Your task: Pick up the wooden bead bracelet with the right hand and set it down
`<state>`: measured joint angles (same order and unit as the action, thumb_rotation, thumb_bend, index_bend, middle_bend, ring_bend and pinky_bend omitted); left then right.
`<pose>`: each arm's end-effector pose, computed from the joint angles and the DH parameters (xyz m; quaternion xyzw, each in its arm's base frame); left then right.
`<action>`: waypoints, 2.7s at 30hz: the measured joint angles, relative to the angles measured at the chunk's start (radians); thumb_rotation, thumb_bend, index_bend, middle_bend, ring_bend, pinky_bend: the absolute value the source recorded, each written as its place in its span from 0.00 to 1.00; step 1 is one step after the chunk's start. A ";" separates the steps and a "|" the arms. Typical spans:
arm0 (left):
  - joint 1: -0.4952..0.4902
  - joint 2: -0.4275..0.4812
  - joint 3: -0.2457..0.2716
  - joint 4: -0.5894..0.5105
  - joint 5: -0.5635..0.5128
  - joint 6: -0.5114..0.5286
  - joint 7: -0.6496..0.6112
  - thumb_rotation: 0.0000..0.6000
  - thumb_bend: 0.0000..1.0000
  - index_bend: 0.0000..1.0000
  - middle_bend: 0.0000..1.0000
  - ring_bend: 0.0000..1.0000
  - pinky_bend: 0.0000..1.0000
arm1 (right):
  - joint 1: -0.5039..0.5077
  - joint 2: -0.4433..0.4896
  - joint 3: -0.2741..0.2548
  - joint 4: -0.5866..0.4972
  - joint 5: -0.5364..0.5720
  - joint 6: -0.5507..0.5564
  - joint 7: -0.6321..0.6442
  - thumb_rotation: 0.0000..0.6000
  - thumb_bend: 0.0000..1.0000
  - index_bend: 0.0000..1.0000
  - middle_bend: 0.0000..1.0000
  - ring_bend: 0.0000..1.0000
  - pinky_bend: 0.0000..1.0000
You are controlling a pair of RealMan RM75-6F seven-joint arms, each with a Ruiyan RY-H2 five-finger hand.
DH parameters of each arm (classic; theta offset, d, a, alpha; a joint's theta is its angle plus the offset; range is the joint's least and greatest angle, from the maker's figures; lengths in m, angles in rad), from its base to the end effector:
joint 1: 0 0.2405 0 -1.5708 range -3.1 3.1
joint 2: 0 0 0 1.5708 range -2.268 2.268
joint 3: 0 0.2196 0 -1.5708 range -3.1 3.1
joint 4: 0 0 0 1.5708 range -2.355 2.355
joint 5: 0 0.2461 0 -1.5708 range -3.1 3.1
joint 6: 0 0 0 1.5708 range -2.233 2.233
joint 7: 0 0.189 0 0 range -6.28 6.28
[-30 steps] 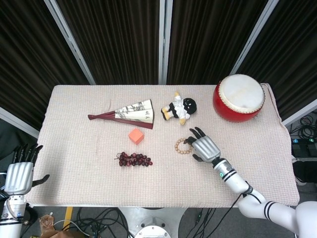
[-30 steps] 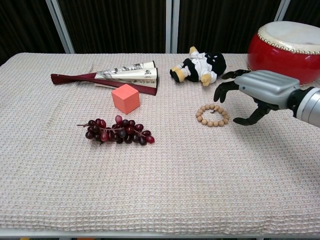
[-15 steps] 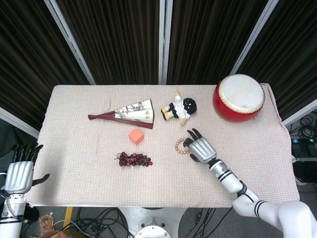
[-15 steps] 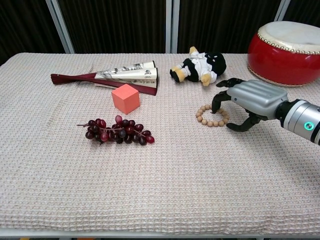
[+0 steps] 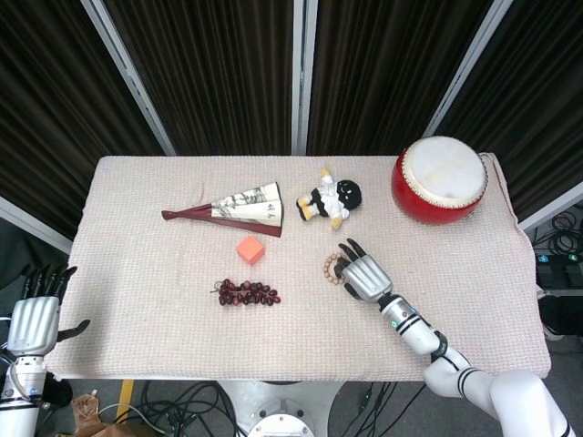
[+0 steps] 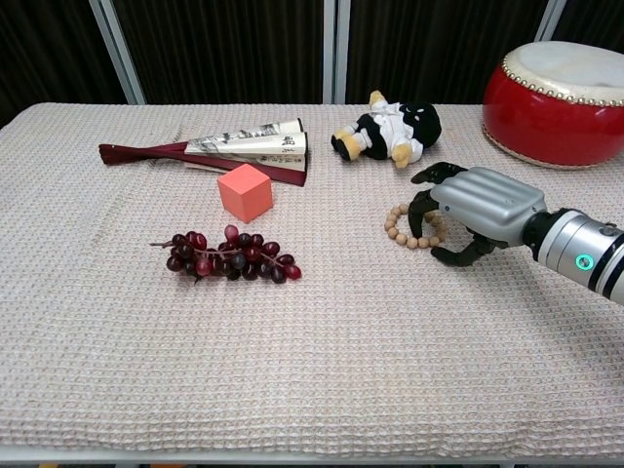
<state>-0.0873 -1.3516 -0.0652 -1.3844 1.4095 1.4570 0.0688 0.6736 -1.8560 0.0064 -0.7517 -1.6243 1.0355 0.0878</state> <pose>-0.3260 0.2310 0.0666 -0.5765 -0.3963 -0.3495 0.6232 -0.1931 -0.3638 -0.1195 0.8118 -0.2637 0.3497 0.3861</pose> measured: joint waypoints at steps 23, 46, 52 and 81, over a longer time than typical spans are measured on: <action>0.004 0.001 0.003 -0.012 0.023 0.020 0.001 1.00 0.00 0.14 0.10 0.00 0.00 | -0.100 0.308 0.123 -0.500 0.183 -0.114 1.117 1.00 0.50 0.70 0.56 0.23 0.00; 0.004 0.026 0.005 -0.057 0.038 0.036 0.032 1.00 0.00 0.14 0.10 0.00 0.00 | -0.048 0.530 -0.129 -0.502 -0.287 0.284 2.584 0.67 0.66 0.41 0.48 0.11 0.00; 0.006 0.028 0.006 -0.059 0.035 0.035 0.034 1.00 0.00 0.14 0.10 0.00 0.00 | -0.034 0.499 -0.145 -0.459 -0.272 0.321 2.521 0.59 0.67 0.37 0.46 0.09 0.00; -0.001 0.020 0.005 -0.043 0.016 0.005 0.034 1.00 0.00 0.14 0.10 0.00 0.00 | -0.082 0.399 -0.063 -0.521 -0.032 0.187 1.673 0.22 0.34 0.33 0.48 0.11 0.00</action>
<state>-0.0888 -1.3321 -0.0603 -1.4277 1.4255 1.4616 0.1032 0.5920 -1.4572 -0.0566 -1.2727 -1.6565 1.2228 1.7607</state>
